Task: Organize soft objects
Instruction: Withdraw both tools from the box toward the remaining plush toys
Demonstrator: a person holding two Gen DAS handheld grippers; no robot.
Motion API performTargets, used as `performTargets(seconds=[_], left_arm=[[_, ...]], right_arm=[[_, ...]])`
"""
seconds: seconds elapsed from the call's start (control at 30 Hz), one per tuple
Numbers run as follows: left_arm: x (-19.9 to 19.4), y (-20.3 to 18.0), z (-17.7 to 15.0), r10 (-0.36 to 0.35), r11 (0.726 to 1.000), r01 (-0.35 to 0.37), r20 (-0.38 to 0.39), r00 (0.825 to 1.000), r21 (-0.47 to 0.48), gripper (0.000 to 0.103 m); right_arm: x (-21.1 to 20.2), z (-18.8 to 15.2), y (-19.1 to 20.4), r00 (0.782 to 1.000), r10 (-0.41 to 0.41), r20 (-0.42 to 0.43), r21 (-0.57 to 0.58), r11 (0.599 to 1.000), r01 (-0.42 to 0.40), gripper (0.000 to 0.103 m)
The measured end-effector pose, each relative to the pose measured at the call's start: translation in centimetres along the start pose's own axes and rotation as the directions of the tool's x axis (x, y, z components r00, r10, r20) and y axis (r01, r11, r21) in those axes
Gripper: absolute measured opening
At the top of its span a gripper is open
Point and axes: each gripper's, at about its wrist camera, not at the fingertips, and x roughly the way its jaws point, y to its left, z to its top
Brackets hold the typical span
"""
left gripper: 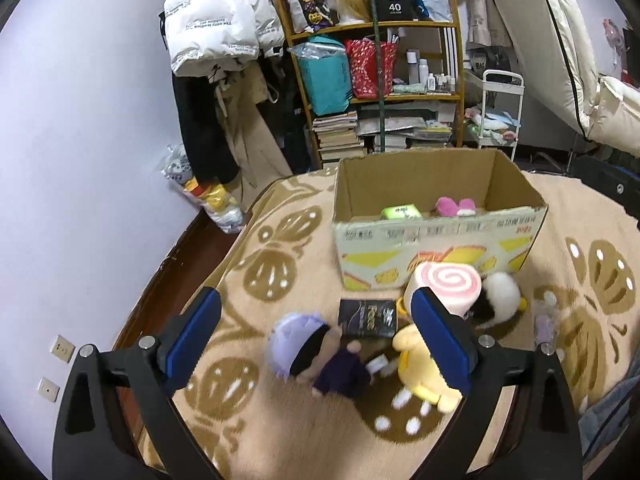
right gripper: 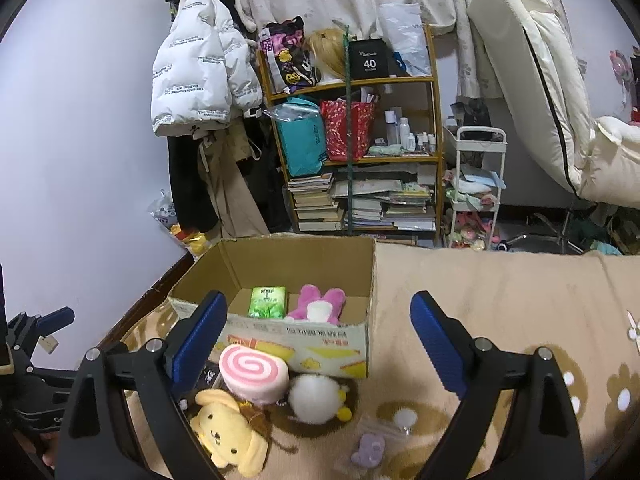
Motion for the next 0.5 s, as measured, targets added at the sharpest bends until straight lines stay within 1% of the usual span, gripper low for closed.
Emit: performTargets(seconds=[0.27,0.4,0.5], left_arm=[[-0.3,1.6,-1.4,0.007,0.999,-0.009,-0.048,0.999,-0.048,0.095],[0.6,2.1,-1.4,-0.006,0.998,0.0,-0.078,0.997,-0.071,0.095],[1.3,2.3,-1.4,0.006,0.997,-0.013,-0.092,0.996,-0.073,0.095]], right_arm=[[-0.7,-0.9,0.0,1.0,-0.014,-0.023,0.013,1.0,0.014,0.097],[-0.2,-1.1,0.3,0.999,-0.022,-0.039,0.005,1.0,0.023,0.097],[0.3,-1.4,0.4,0.998,-0.027,-0.053,-0.004,1.0,0.027,0.097]])
